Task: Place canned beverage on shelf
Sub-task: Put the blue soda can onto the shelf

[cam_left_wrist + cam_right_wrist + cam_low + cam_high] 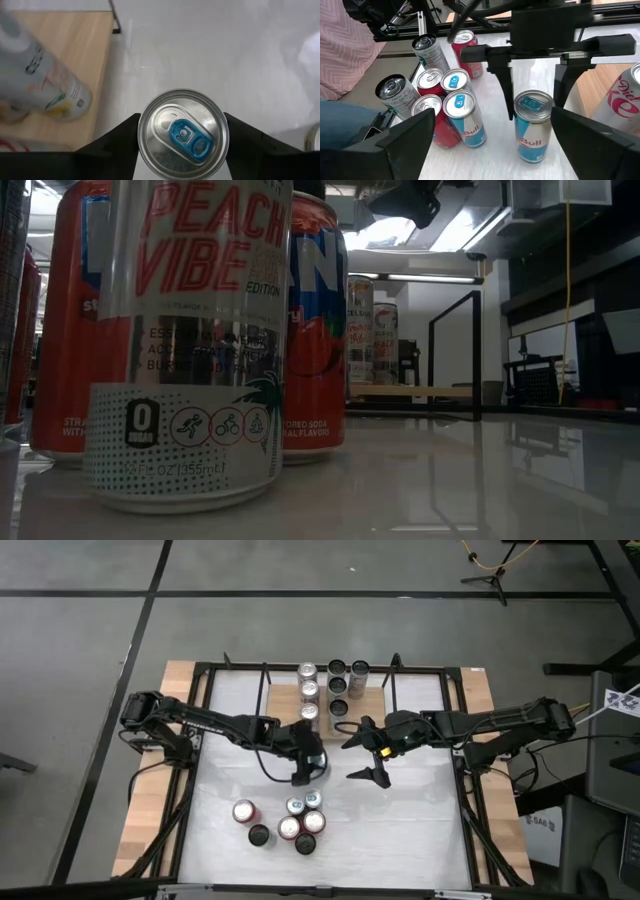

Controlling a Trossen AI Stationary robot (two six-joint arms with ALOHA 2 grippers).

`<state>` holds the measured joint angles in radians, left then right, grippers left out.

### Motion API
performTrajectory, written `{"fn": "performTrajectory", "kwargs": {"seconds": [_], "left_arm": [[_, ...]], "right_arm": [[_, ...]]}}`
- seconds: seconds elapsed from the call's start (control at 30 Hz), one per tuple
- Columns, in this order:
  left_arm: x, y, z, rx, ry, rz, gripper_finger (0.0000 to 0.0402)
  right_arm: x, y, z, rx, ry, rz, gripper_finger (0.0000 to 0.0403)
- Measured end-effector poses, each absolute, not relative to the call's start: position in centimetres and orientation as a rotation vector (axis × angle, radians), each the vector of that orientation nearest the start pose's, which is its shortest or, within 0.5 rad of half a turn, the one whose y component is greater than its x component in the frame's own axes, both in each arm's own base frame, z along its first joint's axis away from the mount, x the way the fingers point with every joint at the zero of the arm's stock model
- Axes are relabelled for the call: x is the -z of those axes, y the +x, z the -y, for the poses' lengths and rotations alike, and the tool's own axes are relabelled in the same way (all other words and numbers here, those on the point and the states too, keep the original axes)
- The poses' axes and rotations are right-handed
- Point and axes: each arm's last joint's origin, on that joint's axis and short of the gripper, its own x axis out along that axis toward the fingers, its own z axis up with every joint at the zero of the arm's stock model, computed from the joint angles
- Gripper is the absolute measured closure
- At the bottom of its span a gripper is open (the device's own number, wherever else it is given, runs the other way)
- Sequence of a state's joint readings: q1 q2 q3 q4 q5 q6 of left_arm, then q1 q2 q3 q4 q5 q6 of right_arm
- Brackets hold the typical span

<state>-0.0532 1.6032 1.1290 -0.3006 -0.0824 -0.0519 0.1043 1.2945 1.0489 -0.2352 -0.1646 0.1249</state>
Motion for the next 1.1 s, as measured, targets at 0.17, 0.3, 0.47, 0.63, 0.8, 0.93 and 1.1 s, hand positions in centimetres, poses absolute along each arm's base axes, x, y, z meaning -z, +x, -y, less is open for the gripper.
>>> {"fn": "performTrajectory", "kwargs": {"seconds": [0.17, 0.3, 0.47, 0.63, 0.8, 0.93, 1.1], "left_arm": [[-24.0, 34.1, 1.9, 0.065, 0.140, -0.792, 0.0171], [-23.9, 34.0, 2.0, 0.210, 0.158, -0.800, 0.0171], [-23.6, 33.7, 1.6, 0.299, 0.204, -0.825, 0.0170], [-23.4, 33.4, 0.9, 0.340, 0.278, -0.853, 0.0170], [-23.3, 33.3, 0.5, 0.355, 0.308, -0.860, 0.0168], [-23.3, 33.3, 0.5, 0.350, 0.311, -0.860, 0.0168], [-23.3, 33.4, 0.5, 0.337, 0.293, -0.863, 0.0167]], "right_arm": [[-31.2, 28.3, -3.5, -0.234, 0.136, -0.498, 0.0013], [-31.2, 28.3, -3.5, -0.234, 0.136, -0.498, 0.0013], [-31.2, 28.3, -3.5, -0.241, 0.138, -0.499, 0.0013], [-31.2, 28.3, -3.5, -0.242, 0.139, -0.499, 0.0013], [-31.2, 28.3, -3.5, -0.235, 0.137, -0.499, 0.0013], [-31.2, 28.3, -3.5, -0.235, 0.137, -0.499, 0.0013], [-31.2, 28.3, -3.5, -0.235, 0.137, -0.499, 0.0013]]}}
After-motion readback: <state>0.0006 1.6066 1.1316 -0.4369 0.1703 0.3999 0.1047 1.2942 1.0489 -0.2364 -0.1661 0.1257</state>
